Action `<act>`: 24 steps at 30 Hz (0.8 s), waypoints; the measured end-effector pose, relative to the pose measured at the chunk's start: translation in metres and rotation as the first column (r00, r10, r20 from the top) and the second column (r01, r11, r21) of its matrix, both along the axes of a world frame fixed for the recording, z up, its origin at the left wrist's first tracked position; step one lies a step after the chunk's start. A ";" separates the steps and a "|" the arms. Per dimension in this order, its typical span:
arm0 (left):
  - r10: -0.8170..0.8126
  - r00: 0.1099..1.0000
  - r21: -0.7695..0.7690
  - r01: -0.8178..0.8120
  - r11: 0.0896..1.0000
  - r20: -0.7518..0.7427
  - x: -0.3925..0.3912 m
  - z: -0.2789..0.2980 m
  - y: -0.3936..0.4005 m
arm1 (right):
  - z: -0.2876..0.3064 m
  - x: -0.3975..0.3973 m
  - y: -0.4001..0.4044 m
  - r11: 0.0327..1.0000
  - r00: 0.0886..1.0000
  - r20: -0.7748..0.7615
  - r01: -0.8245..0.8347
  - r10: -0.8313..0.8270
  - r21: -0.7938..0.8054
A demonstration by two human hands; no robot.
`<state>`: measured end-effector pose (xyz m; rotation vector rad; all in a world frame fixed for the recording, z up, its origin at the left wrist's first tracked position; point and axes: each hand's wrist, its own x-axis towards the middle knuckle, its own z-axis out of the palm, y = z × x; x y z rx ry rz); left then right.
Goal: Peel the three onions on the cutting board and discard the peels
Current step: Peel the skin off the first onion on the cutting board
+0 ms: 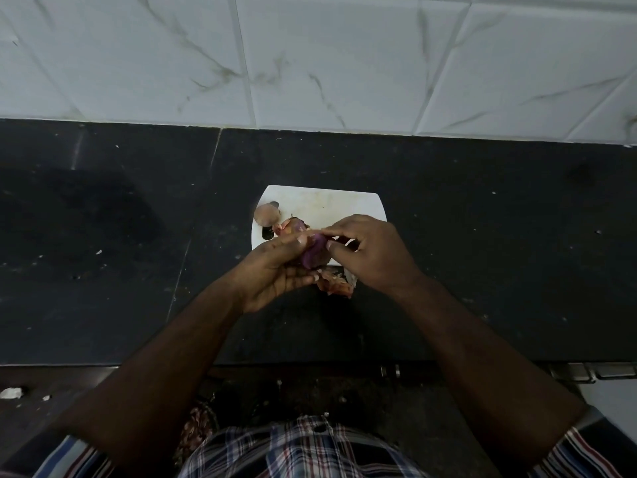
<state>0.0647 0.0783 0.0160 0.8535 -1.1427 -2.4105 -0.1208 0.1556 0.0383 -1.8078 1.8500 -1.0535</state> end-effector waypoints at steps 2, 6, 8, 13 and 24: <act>-0.036 0.999 -0.100 0.036 0.994 -0.004 0.000 -0.001 0.000 | 0.000 0.000 0.001 0.999 0.997 -0.076 0.018 -0.022 -0.047; -0.043 0.996 -0.303 0.063 0.951 0.075 -0.002 -0.003 -0.001 | -0.003 0.004 0.002 0.993 0.975 -0.218 0.007 -0.033 -0.121; -0.042 0.995 -0.343 0.069 0.937 0.088 -0.003 -0.003 -0.001 | -0.004 0.006 0.002 0.989 0.968 -0.243 0.021 -0.056 -0.146; -0.044 0.987 -0.438 0.108 0.893 0.154 -0.002 -0.004 -0.005 | -0.009 0.012 -0.003 0.990 0.951 -0.289 0.072 -0.105 -0.124; -0.076 0.983 -0.404 0.138 0.904 0.166 0.000 -0.004 -0.010 | -0.003 0.004 0.001 0.991 0.968 0.215 0.116 -0.129 0.074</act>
